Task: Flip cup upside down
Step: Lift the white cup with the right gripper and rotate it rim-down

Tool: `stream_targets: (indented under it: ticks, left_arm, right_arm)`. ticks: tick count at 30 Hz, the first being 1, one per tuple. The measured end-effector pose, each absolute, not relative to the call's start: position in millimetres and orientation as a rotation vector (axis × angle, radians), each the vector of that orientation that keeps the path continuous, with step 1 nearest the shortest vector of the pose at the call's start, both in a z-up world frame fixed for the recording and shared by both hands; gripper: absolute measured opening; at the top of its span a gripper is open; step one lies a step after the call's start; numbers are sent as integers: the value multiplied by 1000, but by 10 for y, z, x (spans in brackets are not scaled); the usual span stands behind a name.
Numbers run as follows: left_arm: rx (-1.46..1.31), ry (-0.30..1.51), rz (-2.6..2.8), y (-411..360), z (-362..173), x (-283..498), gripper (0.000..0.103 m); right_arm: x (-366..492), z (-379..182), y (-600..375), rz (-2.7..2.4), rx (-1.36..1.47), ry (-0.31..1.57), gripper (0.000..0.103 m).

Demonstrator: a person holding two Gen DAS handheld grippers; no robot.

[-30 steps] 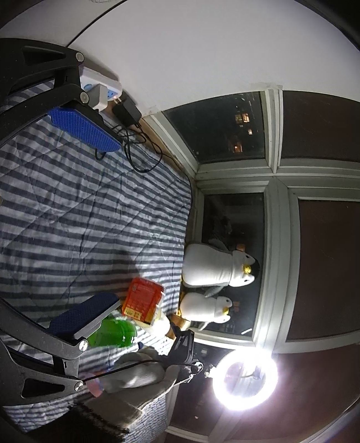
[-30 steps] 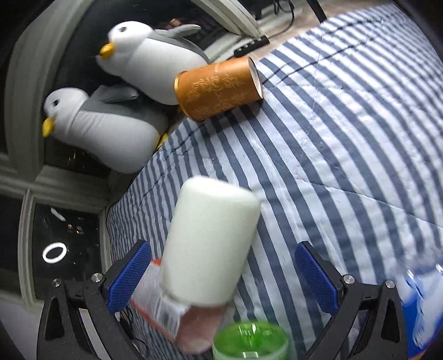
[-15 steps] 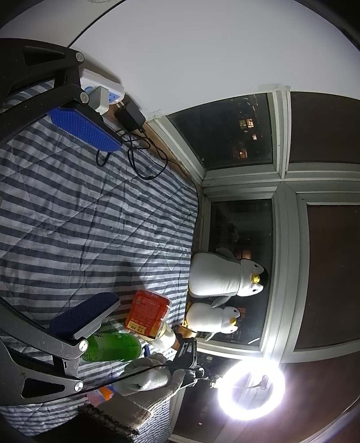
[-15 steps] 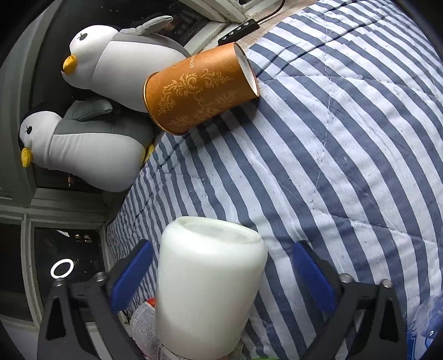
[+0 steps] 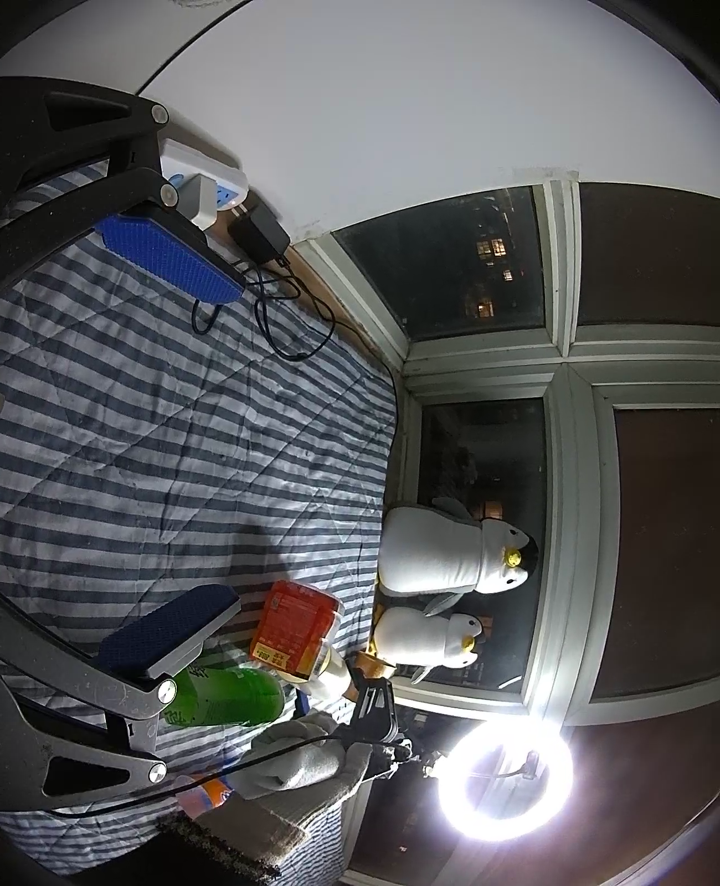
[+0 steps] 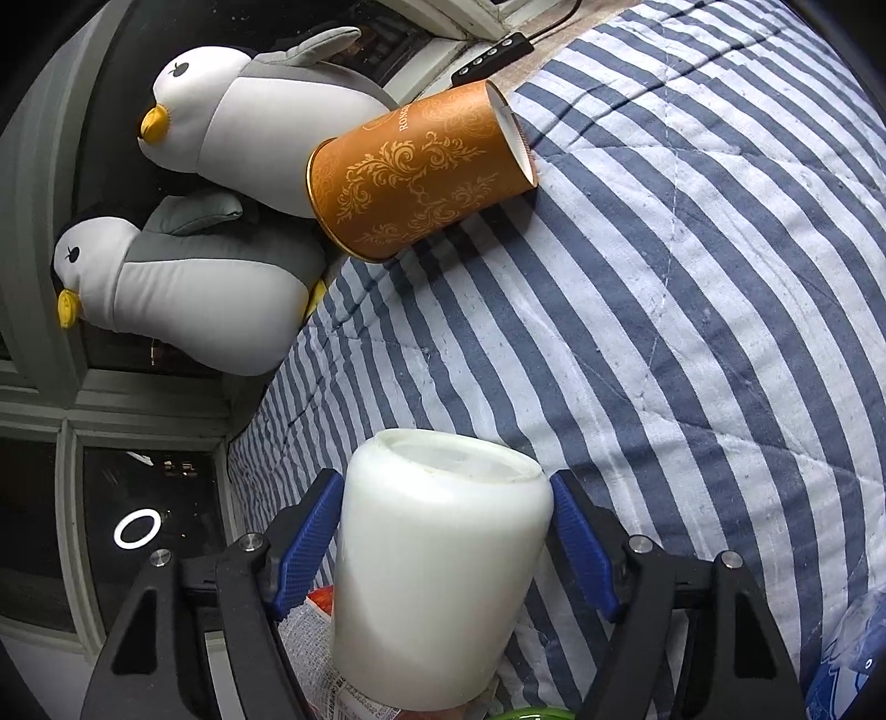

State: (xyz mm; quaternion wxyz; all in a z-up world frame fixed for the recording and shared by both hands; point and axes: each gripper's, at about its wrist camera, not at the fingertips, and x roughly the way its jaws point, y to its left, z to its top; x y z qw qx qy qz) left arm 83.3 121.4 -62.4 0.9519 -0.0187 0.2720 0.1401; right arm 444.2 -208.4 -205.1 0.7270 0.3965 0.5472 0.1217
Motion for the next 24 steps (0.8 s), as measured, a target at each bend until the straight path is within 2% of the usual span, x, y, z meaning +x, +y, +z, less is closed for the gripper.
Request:
stream_targets:
  ticks: [7,24]
  left_arm:
    - [-38,558,281,1207,-634,852,103]
    - [-30,549,267,1122,-611,839,103]
  right_arm:
    - [4380,-2000,-2107,270,889,1142,72]
    - [4313,-1457,-2605,258,855,982,71]
